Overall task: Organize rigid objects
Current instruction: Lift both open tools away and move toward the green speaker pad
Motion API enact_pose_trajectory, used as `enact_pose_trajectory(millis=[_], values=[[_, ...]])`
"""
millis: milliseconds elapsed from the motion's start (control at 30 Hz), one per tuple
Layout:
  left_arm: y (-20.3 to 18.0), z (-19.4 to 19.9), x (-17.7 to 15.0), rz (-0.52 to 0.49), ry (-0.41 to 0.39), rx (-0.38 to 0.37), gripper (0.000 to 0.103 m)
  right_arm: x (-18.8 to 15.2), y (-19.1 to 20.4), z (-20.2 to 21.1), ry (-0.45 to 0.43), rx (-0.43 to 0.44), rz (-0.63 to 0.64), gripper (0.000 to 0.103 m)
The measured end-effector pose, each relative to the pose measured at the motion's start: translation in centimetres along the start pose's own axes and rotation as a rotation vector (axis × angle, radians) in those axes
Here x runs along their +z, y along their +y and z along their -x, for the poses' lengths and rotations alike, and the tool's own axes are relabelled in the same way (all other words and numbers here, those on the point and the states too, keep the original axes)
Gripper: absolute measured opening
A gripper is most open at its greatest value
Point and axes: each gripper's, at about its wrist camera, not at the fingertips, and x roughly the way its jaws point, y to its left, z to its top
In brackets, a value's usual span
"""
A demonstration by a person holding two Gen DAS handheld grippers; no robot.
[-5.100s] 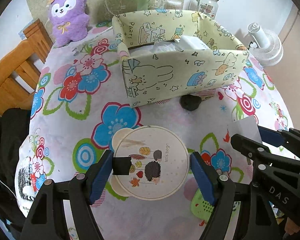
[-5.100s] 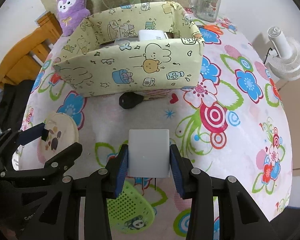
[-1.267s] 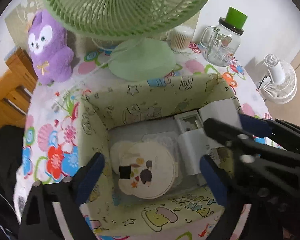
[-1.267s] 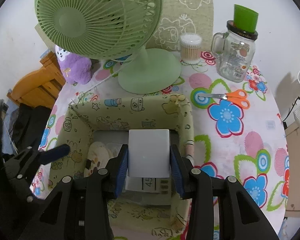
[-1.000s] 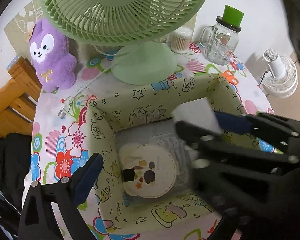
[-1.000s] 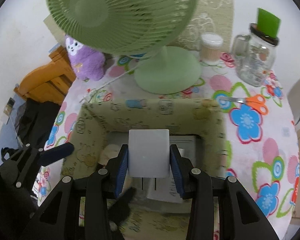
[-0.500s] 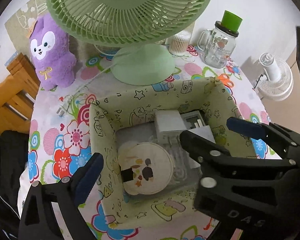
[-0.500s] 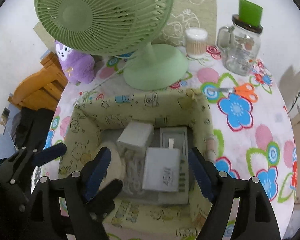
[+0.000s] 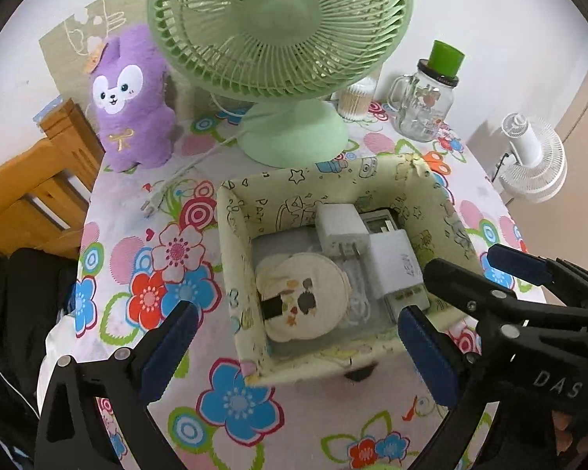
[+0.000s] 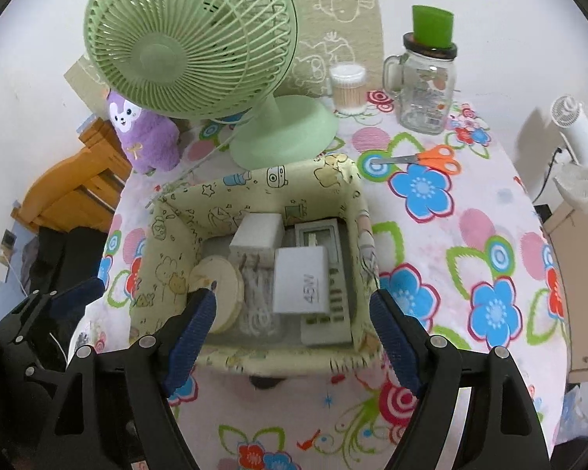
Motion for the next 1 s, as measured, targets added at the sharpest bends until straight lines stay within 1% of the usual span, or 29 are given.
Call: enact_pose_trajectory(millis=[167,567,800,1000], values=[[-0.1,1.6,-1.4,-0.013,-0.018,-0.002,0.103,-1.3,0.4,1.9,-0.022,-0.015,0.006,0.083],[0.5,4.8,-4.6,-0.005,-0.037,-0.022,0.103,-4.9,1.3,5.5,-0.069,-0.043,-0.014,0.083],[0.1,6.5,-6.3,-0.05,-0.053,-0.035,0.103,-7.5,1.5,7.0,-0.075,-0.068,-0.057,0.083],[-0.1,7.4,-8.1,-0.068,-0.047,-0.054,0.103,-9.6,2.0,8.2,-0.081,-0.097,-0.071,0.083]])
